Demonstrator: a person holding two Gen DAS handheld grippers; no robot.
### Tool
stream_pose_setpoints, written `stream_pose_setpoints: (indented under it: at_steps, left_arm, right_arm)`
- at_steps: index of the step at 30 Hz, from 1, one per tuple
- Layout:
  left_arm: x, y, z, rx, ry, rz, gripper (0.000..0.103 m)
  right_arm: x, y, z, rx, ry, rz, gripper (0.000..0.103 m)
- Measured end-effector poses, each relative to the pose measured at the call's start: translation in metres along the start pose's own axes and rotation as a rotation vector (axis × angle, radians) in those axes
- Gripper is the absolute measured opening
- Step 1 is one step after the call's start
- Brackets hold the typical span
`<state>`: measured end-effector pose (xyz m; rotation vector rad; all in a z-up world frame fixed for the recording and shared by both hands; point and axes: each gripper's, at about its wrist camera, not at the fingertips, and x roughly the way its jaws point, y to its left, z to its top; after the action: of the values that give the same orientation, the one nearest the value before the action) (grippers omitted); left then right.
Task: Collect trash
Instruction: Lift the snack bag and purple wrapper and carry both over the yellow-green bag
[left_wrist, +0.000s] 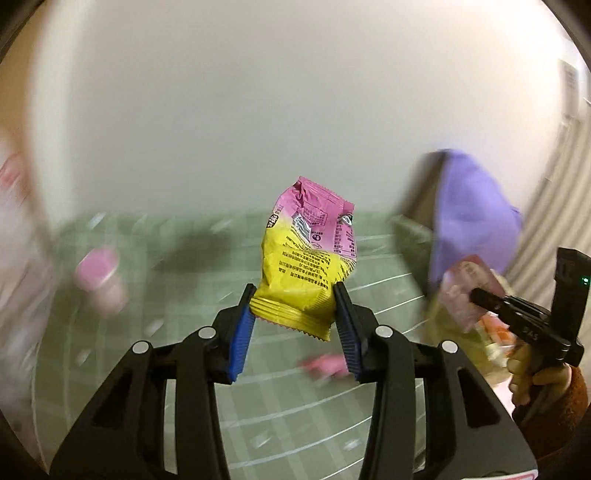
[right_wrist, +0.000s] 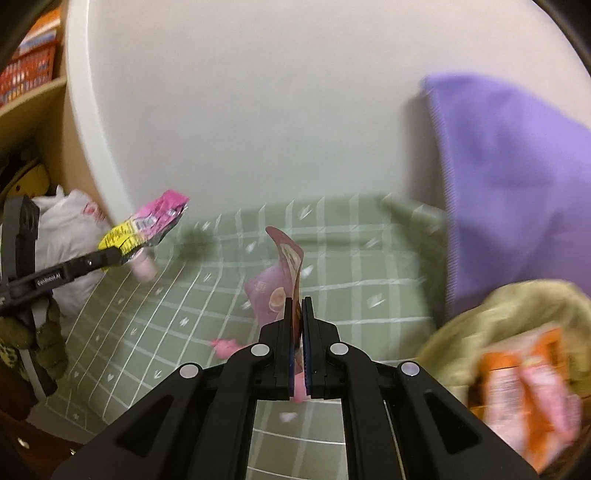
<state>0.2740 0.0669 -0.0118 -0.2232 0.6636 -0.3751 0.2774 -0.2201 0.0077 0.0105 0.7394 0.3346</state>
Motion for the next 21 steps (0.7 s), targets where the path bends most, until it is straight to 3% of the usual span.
stream_pose_setpoints:
  at_steps: [8, 12, 17, 21]
  left_arm:
    - [0.033, -0.119, 0.049, 0.236, 0.0, -0.308, 0.04]
    - [0.054, -0.187, 0.052, 0.356, 0.051, -0.428, 0.04]
    - [0.102, -0.257, 0.032, 0.473, 0.234, -0.552, 0.041]
    - [0.158, -0.293, 0.008, 0.523, 0.38, -0.537, 0.041]
  right_arm:
    - [-0.086, -0.055, 0.009, 0.051, -0.131, -0.226, 0.006]
    - [-0.11, -0.099, -0.004, 0.146, -0.103, -0.308, 0.006]
    - [-0.11, -0.149, -0.039, 0.316, -0.033, -0.33, 0.006]
    - [-0.094, -0.164, -0.062, 0.354, 0.025, -0.348, 0.006]
